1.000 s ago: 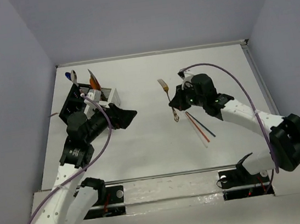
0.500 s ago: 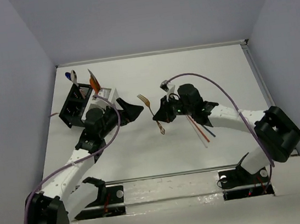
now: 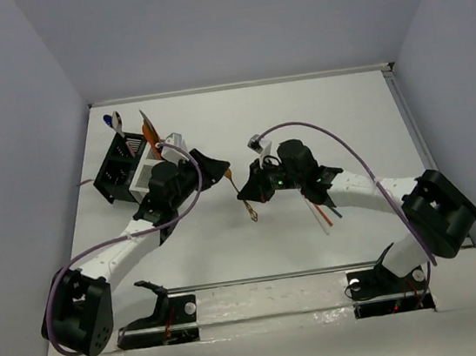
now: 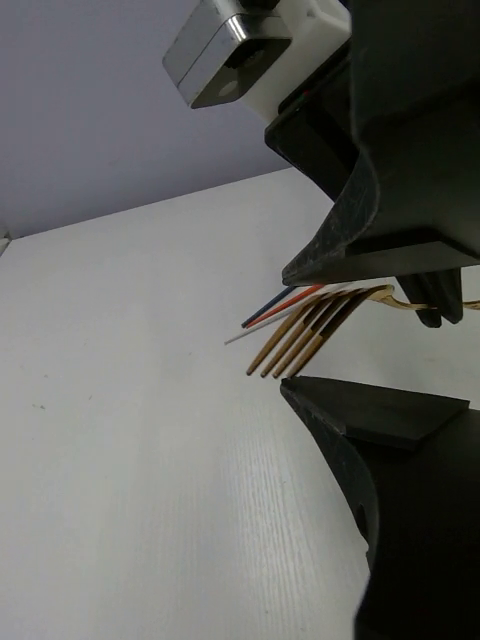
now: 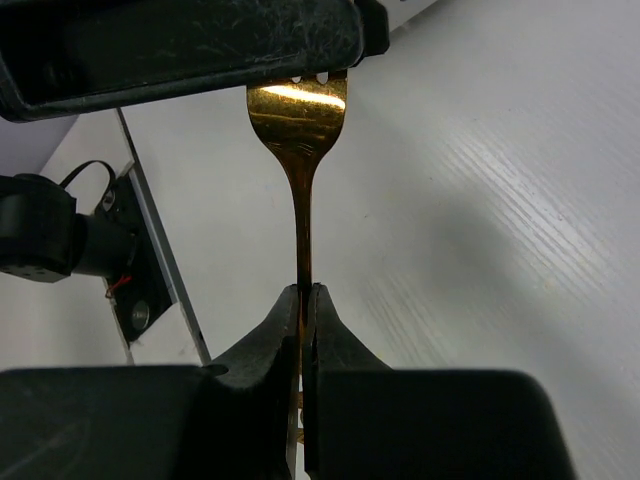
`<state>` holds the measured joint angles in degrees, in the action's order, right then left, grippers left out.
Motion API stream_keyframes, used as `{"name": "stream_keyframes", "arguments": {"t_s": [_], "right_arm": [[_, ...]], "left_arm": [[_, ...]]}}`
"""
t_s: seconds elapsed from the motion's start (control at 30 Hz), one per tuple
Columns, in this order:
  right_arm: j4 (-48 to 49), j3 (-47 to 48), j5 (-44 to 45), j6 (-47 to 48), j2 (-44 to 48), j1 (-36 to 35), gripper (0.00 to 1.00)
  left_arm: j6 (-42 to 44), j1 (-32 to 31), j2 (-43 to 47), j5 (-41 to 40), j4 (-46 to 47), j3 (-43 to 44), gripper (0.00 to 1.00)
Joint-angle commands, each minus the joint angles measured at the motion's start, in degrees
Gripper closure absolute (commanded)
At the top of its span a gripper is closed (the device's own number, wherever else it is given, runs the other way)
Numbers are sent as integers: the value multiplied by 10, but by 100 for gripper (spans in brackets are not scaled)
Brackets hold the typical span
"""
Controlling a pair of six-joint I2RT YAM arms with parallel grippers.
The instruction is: Sort the eating utensils into containers
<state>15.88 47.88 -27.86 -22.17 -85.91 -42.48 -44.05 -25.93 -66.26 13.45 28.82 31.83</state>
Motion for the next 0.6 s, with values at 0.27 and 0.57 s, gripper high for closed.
{"name": "stream_keyframes", "arguments": {"t_s": [0.27, 0.57], "right_arm": [[30, 4, 11, 7, 6, -13, 100], [34, -5, 40, 6, 16, -13, 72]], "left_arm": [[-4, -31, -13, -22, 37, 38, 83], [35, -31, 11, -59, -50, 82, 100]]}}
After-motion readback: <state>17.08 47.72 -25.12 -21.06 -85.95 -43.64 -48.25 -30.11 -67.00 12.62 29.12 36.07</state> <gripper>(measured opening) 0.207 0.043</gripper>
